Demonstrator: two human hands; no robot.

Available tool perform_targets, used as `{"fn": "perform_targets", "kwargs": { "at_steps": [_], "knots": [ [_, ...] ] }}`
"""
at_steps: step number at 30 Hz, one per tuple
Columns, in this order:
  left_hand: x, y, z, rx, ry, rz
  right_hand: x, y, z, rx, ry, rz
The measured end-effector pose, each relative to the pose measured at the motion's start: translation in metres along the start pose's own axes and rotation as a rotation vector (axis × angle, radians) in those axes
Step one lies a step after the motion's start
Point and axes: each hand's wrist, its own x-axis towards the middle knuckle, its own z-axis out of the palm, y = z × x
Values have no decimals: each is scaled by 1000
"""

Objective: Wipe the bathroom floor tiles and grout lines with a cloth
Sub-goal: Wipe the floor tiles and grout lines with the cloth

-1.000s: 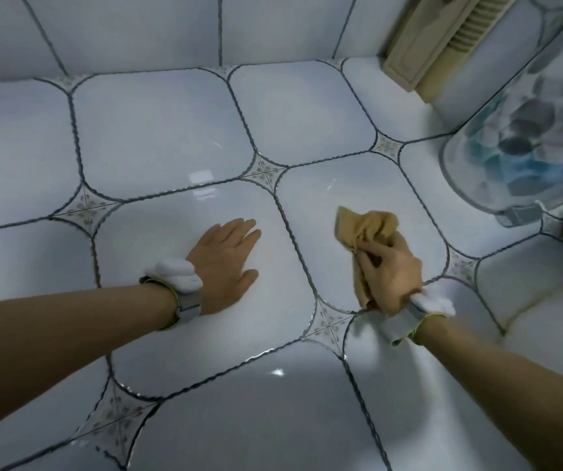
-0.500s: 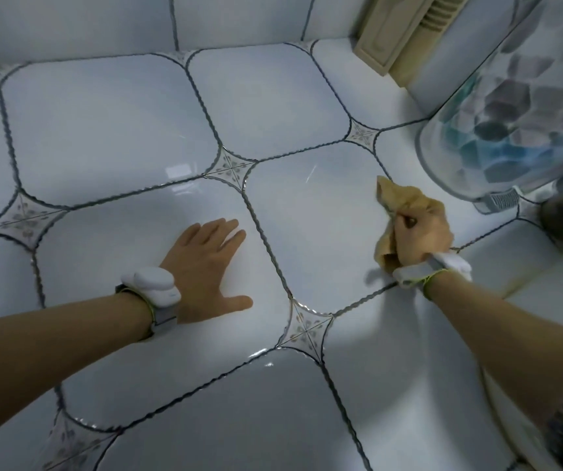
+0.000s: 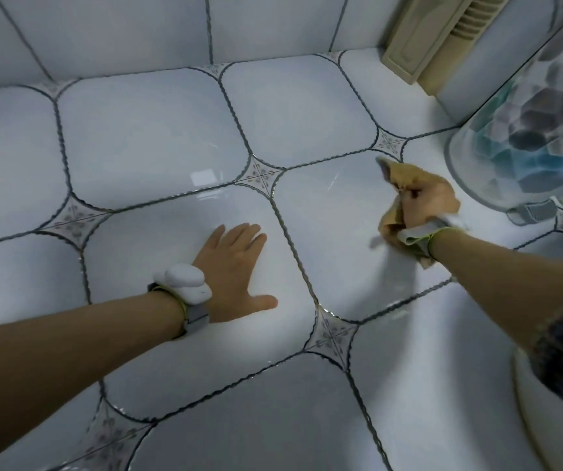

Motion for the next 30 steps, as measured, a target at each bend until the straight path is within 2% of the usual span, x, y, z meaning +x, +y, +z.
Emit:
{"fn": "perform_targets", "kwargs": {
  "at_steps": [2,4,7,10,12,14,17,19,20,24,27,29,30],
  "knots": [
    [-11,-8,-4,-41,19,-33,1,-37,10,22,-42,-98],
    [-24,-20,-6,-47,41,-41,-24,-87,18,83,-51,-296],
    [-46,-40,-10,-19,53,-55,-92,-151,30,174,-180,-621],
    [-61,-53,-13,1,22,-45,-131,-158,32,215,-316,-914],
    [-69,-56,-16,-2,27,-7,-109,-140,26,203,-287,-910],
    [-73,-53,-18,-7,21,45,-64,-108,17,109,-149,-704],
    [-73,-47,-11,-4,2,52,5,-33,-3,18,-33,-244],
    [-69,-44,-5,1,-18,25,4,-3,-10,-75,-73,-111],
    [-66,-44,-2,4,-25,14,-11,1,-11,-104,-89,-109],
    [-43,-31,1,26,-15,58,-114,5,-4,37,-45,-406],
    [-29,-21,4,79,-44,134,-186,16,-3,106,-178,-761],
    [-30,-24,4,103,-48,150,-187,28,-4,103,-239,-924],
    [-31,-26,3,111,-54,151,-174,33,-4,103,-222,-911]
  ]
}}
